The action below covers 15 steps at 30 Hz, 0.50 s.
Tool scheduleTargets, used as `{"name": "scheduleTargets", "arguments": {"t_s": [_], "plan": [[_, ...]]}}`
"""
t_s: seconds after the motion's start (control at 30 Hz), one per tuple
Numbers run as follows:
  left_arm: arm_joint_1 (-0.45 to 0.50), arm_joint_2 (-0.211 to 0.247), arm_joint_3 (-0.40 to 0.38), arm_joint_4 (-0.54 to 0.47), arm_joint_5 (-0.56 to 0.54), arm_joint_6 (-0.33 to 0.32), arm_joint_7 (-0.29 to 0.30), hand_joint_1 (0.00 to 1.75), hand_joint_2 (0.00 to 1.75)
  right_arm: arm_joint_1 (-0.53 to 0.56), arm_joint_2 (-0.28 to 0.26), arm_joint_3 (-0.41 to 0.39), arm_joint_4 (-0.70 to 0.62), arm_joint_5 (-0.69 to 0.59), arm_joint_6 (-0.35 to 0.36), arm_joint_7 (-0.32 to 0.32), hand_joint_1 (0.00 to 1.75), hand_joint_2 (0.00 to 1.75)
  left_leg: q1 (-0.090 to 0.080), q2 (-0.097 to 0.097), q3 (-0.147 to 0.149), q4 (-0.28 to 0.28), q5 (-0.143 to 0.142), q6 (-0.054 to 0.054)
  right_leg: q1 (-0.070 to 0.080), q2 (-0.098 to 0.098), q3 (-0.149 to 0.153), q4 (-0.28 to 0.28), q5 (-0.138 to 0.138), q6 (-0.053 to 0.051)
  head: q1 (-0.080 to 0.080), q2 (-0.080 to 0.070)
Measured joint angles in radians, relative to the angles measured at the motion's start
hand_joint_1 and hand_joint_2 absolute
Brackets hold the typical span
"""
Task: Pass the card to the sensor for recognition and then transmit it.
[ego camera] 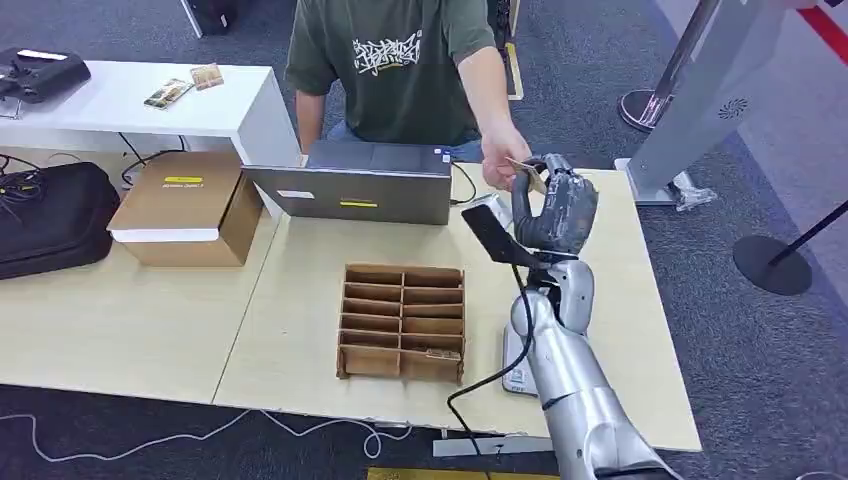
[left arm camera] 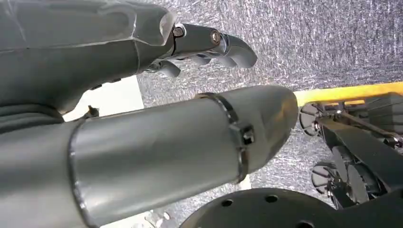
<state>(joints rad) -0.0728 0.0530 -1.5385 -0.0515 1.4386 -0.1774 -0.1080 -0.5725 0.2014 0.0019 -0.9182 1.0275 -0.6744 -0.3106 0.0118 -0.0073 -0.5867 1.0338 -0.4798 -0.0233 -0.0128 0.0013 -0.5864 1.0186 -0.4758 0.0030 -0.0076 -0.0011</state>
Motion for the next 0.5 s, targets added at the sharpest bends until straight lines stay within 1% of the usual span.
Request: {"name": "scheduleTargets", "arguments": {"t_s": [0.1,0.23,0.33,0.37,0.5], "plan": [[0.001,-0.003,0.000,0.000,0.008,-0.001,0.000,0.00,0.00,0.002,0.009,-0.011,0.006,-0.104,0.022,0.004,1.75,1.75,0.000,0.000,0.000,0.000,0.000,0.000,0.000,0.000,0.000,0.000,0.000,0.000,0.000,0.000],[0.003,-0.006,0.000,0.000,0.017,-0.003,0.000,0.00,0.00,0.014,0.012,-0.017,-0.009,-0.211,0.084,0.008,1.75,1.75,0.000,0.000,0.000,0.000,0.000,0.000,0.000,0.000,0.000,0.000,0.000,0.000,0.000,0.000],[0.007,-0.010,0.000,0.001,0.023,-0.007,0.000,0.00,0.00,0.055,0.012,-0.019,-0.079,-0.325,0.160,0.036,1.75,1.75,0.000,-0.001,0.000,0.000,0.000,0.000,0.000,0.000,0.000,0.000,0.000,0.000,0.000,0.000],[0.009,-0.010,0.000,0.001,0.024,-0.009,0.000,0.00,0.00,0.070,0.012,-0.021,-0.106,-0.348,0.174,0.045,1.75,1.75,0.000,-0.001,0.000,0.000,0.000,0.000,0.000,0.000,0.000,0.000,0.000,0.000,0.000,0.000],[0.013,-0.012,0.000,0.001,0.024,-0.010,0.000,0.00,0.00,0.128,0.011,-0.023,-0.204,-0.374,0.193,0.077,1.75,1.75,0.000,-0.001,0.000,0.000,0.000,0.000,0.000,0.000,-0.001,-0.001,0.000,0.000,0.000,0.000]]}}
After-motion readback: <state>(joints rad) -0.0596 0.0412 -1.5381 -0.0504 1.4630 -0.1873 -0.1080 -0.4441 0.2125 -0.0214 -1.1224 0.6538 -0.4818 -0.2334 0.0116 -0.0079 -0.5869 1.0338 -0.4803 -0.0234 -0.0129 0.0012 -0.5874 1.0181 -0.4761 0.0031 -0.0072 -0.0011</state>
